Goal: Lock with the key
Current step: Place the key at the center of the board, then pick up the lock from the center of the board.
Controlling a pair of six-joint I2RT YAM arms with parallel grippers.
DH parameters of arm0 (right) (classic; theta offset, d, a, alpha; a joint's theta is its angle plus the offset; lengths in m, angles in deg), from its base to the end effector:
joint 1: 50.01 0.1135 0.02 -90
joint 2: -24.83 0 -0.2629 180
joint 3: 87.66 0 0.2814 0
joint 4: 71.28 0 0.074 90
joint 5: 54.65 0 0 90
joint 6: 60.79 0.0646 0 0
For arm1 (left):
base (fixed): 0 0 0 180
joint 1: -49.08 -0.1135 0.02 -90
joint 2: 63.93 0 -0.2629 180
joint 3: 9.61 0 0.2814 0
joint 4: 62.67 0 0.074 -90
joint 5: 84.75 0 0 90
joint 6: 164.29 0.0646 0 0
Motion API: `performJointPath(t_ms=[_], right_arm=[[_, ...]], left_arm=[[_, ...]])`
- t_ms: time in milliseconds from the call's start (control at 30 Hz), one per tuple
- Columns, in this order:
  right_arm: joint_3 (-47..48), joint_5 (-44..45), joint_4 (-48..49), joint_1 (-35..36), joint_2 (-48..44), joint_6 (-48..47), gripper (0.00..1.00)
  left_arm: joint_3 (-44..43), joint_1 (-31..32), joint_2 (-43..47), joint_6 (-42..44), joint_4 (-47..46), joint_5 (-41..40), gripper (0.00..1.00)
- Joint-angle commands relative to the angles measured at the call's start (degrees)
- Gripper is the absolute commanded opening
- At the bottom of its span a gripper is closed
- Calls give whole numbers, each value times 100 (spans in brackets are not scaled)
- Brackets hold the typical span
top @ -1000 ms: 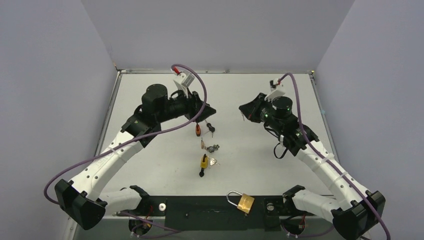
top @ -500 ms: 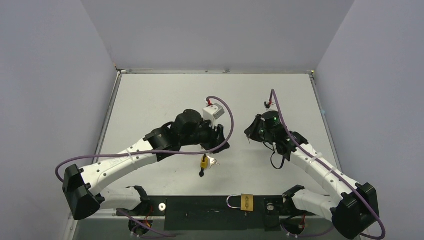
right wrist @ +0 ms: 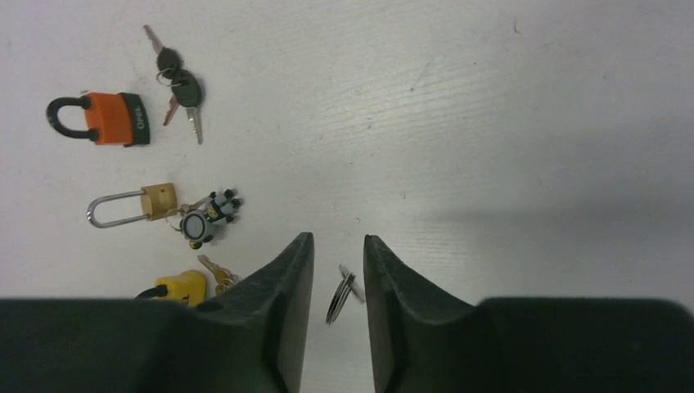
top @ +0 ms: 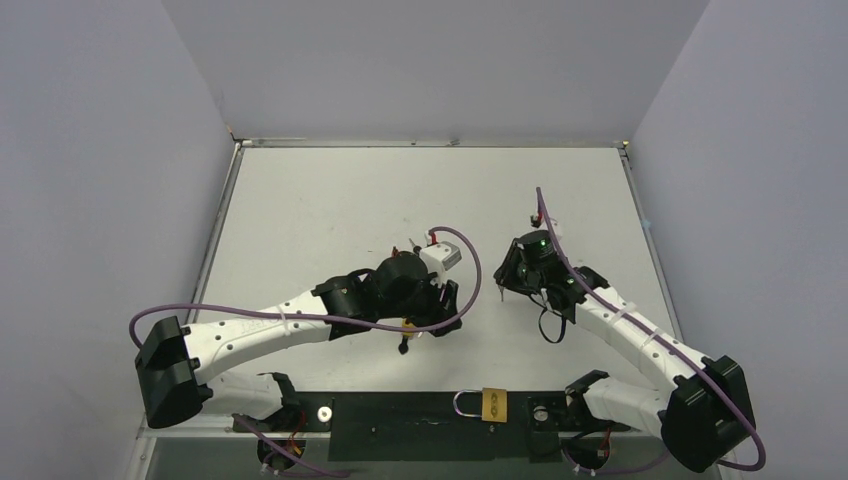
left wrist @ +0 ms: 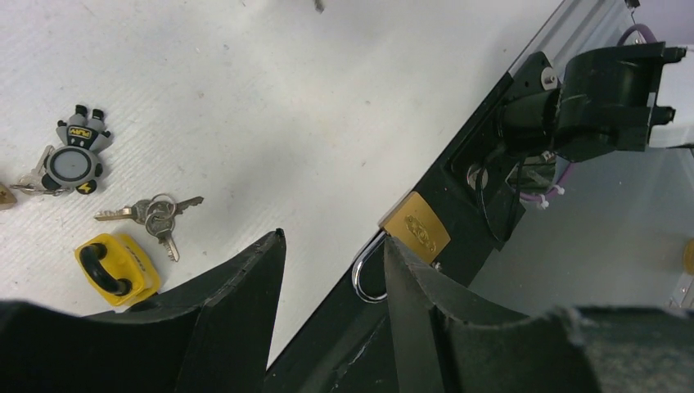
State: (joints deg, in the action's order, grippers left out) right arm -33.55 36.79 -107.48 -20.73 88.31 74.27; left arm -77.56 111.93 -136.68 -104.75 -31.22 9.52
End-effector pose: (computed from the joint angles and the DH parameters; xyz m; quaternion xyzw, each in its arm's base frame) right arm 0.2426 0.1342 0.2040 0.1318 0.9163 0.2191 0.3083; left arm 0.1482 -0.2995 0.2592 0.2648 0.8513 -0.3513 0.2859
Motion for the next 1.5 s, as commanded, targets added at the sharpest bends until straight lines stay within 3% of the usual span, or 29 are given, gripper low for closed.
performJointPath(t_ms=[0,133,200,567,933,1067,1467], right_arm=[[-219,467,-241,15,-32,193,39],[-324,816,-520,500,-145,460,73],[-380,1103,-774,992,-234,781,77],[-870,1645,-2313,3584,-807,2805,77],[-1024,1344,-2706,5659,-656,4584,76],[-1110,1232,-2697,5992,-533,4914,77],[-1213,1133,-2484,6054,-43,4900,75]], left_arm=[[56,-10,57,-212,-221,-272,45],[229,-10,209,-279,-283,-311,45],[285,-16,334,-301,-280,-376,45],[724,-122,1036,-639,-284,-777,46],[883,-138,1100,-750,-441,-715,46],[886,-150,1109,-756,-466,-680,46],[841,-192,1196,-767,-455,-652,46]])
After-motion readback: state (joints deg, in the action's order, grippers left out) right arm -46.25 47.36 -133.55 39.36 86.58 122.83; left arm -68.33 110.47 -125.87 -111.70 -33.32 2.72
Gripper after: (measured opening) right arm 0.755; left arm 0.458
